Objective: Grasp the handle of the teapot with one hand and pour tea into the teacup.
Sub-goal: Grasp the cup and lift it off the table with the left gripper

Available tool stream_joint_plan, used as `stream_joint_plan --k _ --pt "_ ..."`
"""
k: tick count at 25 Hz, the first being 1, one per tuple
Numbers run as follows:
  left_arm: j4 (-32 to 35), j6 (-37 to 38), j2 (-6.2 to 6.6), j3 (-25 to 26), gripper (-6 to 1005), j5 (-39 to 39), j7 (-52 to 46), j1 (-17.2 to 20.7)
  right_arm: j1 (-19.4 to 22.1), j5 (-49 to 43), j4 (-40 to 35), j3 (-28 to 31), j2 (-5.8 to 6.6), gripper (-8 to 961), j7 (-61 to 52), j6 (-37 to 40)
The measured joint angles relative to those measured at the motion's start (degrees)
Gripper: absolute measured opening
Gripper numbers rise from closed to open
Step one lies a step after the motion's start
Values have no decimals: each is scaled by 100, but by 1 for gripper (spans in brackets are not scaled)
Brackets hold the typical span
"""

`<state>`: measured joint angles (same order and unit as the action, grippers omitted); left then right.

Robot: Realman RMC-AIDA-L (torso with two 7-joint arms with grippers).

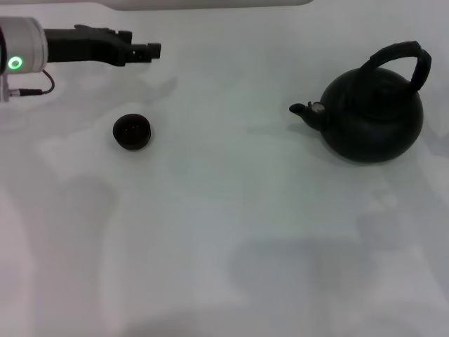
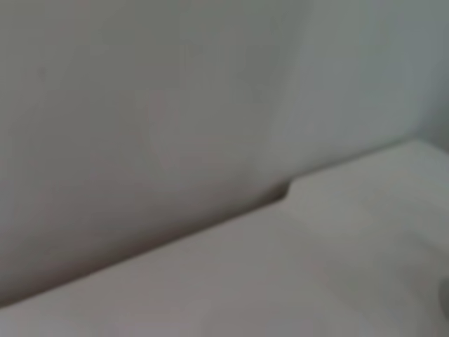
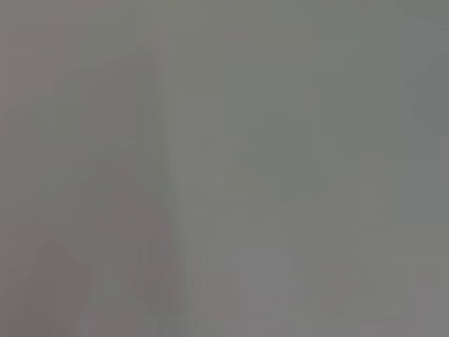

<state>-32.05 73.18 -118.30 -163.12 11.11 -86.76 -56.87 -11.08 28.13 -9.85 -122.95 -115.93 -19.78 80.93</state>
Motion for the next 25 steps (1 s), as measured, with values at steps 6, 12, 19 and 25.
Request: stream_joint_plan --k 6,12,19,25 --pt "-177 123 0 -4 721 -1145 -615 -479 1 5 0 6 6 859 0 -5" --pt "-157 147 -5 -10 751 -1770 -919 -678 -6 9 12 9 9 859 0 -23" --pt "-116 121 -44 -10 788 -2215 -1025 -744 -8 9 14 9 9 859 7 -26" --pt "-91 71 -42 -10 787 -2435 -1080 -743 -17 9 12 9 9 859 10 -79"
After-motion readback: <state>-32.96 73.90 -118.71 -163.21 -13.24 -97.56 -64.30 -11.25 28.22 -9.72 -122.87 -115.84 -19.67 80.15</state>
